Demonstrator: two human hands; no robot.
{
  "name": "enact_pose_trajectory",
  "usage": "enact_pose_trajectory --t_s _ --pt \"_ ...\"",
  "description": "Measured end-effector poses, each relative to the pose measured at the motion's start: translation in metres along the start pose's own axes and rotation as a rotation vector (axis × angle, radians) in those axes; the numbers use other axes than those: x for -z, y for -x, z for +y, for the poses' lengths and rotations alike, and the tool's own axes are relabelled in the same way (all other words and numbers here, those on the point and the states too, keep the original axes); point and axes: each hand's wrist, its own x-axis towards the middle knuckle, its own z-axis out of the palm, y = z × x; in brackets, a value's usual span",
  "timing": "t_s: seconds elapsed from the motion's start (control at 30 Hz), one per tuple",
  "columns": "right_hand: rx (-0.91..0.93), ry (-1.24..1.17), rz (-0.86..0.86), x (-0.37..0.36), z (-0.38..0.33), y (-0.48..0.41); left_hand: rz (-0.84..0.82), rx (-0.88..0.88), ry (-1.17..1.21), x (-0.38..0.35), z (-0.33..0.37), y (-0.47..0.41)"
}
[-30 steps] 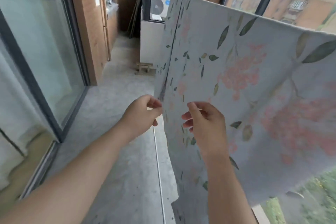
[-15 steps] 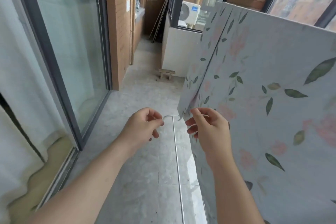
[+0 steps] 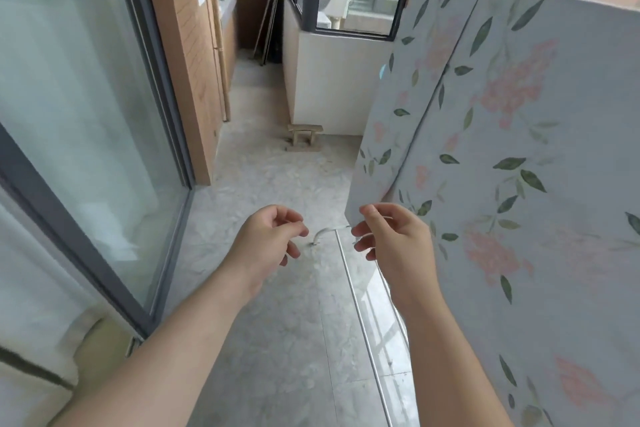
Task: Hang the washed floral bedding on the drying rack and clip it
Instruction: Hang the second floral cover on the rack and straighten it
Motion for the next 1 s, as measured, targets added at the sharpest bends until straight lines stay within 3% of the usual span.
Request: enact_pose_trajectory --t_s 0.27,0.53,0.73,0.83,1.0 --pt "0.0 -0.051 0.051 -0.052 0.017 -0.164 -0.031 -0.001 -0.058 -0.008 0.014 -0.174" --pt "0.048 -0.048 0.046 -0.084 -0.039 -0.37 0.031 -0.044 -0.074 -0.01 0.082 -0.36" --pt "0.022 -0.015 0.034 -0.144 -0.04 -0.496 0.018 0.008 -0.091 0.01 0.084 -0.492" --pt "-0.017 -0.014 0.099 -0.172 -0.027 -0.561 0.004 0.042 -0.078 0.018 0.078 -0.574" --pt "-0.092 0.004 0.289 -0.21 -0.027 -0.667 -0.167 0.013 -0.155 0.015 0.108 -0.721"
